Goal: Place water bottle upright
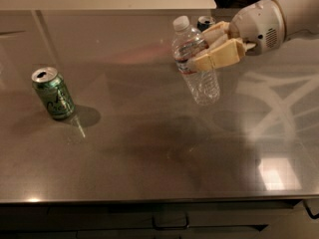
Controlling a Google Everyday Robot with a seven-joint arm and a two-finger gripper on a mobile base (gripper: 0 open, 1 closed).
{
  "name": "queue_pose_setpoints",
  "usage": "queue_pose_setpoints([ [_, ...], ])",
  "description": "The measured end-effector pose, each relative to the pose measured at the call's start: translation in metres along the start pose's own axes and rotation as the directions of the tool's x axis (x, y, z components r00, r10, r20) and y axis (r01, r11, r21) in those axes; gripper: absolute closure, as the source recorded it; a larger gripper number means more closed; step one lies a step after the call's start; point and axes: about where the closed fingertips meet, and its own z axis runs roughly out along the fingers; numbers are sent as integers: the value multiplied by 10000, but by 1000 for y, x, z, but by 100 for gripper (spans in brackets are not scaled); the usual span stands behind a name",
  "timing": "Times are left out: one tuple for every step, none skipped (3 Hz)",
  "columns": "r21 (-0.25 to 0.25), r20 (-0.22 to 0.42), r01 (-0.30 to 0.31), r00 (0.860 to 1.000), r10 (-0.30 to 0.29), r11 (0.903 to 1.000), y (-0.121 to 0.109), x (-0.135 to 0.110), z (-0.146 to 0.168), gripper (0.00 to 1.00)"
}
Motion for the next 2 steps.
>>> queue_pose_setpoints([
  [17, 899, -70, 9959, 68, 10000, -7, 8, -7, 100],
  [28, 1715, -42, 9852, 36, 10000, -13, 16, -17, 100],
])
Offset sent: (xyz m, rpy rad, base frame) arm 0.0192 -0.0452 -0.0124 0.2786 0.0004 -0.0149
